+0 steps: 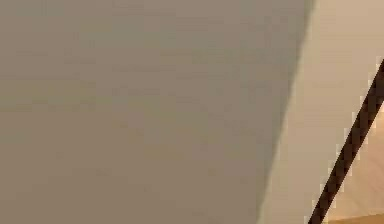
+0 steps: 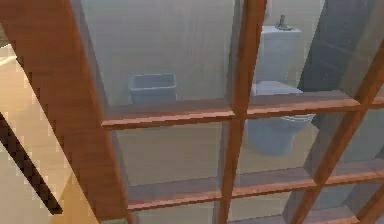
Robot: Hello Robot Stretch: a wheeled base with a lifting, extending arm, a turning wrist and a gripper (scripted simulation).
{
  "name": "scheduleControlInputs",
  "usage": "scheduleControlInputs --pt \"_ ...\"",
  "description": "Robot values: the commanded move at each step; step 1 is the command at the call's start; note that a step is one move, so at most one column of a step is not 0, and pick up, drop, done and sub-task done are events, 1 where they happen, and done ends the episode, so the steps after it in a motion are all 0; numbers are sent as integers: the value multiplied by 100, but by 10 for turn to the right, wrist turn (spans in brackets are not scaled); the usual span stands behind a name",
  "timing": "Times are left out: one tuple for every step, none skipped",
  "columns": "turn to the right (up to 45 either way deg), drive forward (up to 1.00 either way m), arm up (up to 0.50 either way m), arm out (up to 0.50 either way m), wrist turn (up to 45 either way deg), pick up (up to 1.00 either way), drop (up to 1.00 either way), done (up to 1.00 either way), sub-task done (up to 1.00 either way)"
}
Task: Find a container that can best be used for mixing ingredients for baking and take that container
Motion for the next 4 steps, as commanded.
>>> scheduleControlInputs --pt "0 20 0 0 0 0 0 0 0" --pt "330 0 0 0 0 0 0 0 0" --pt "0 20 0 0 0 0 0 0 0" --pt "450 0 0 0 0 0 0 0 0"
